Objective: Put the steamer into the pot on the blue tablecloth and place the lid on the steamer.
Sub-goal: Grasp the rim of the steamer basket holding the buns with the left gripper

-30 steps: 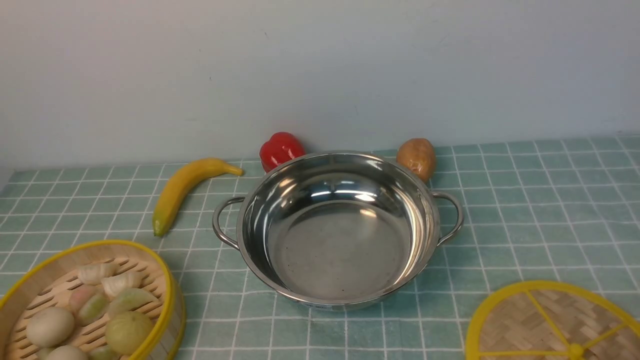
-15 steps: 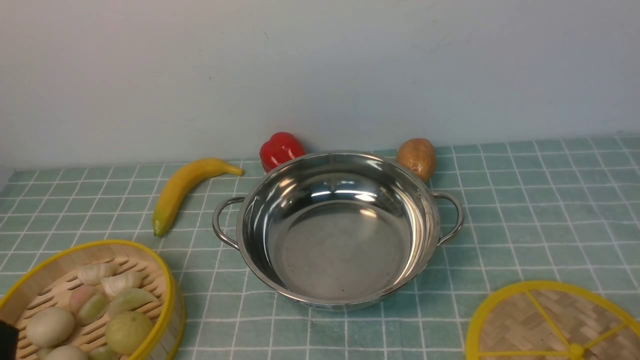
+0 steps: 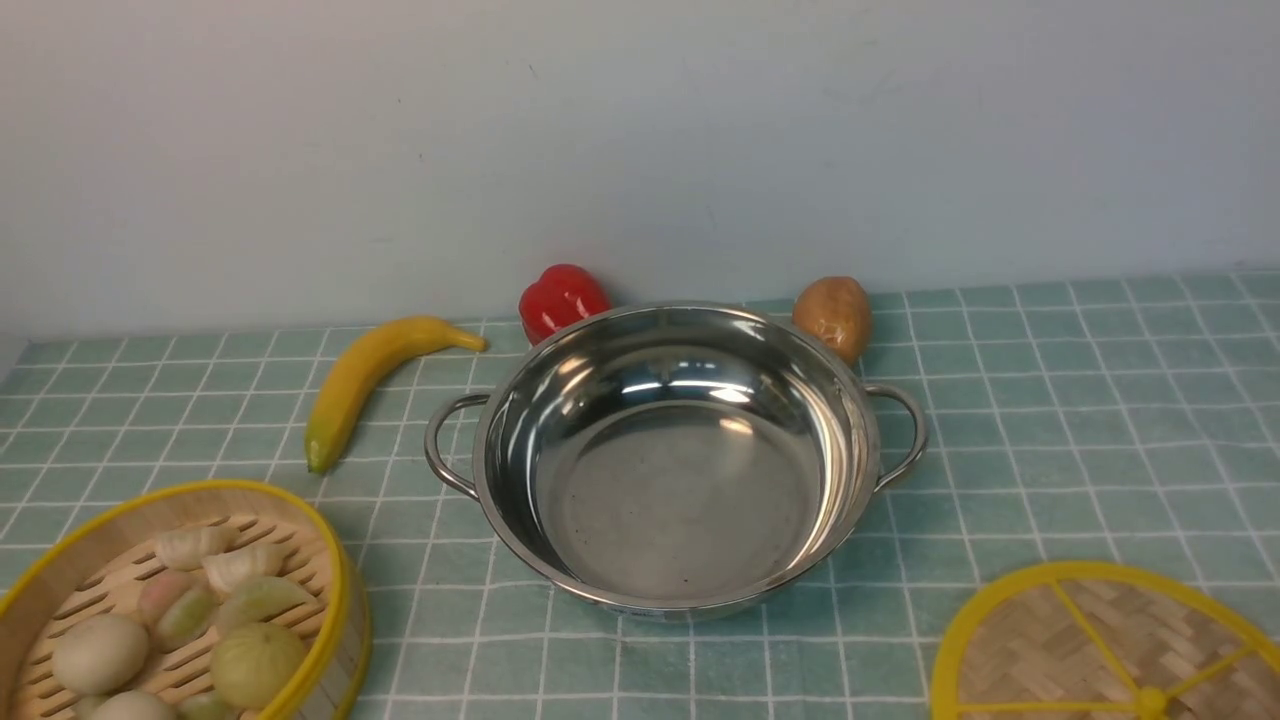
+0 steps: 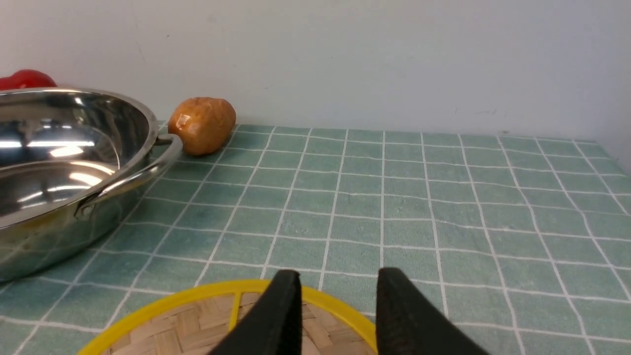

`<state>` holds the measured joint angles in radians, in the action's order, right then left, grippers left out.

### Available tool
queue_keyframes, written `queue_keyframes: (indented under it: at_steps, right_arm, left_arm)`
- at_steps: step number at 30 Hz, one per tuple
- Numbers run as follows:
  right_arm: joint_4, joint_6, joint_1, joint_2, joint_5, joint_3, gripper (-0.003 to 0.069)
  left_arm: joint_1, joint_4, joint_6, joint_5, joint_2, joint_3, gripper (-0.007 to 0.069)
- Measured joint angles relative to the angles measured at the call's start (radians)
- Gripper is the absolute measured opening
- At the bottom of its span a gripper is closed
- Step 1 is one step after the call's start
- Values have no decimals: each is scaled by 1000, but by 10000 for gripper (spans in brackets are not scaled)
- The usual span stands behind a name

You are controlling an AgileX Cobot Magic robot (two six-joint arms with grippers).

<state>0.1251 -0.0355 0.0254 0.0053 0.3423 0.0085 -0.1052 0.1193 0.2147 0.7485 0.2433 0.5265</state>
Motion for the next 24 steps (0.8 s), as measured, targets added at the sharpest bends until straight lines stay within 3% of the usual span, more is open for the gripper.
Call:
queue_keyframes:
  at_steps: [2,4,10,24]
  right_arm:
    - [0,0,0,0,0,0,240]
    - [0,0,0,0,0,0,240]
    - [0,0,0,0,0,0,240]
    - [1,1,0,0,0,0,240]
  left_arm:
    - [0,24,-69,108,74,85,243]
    - [0,96,-226,308,220,214,243]
    - [0,201,-513,453,550,356,243]
    - [1,235,-575,322,1142,375,243]
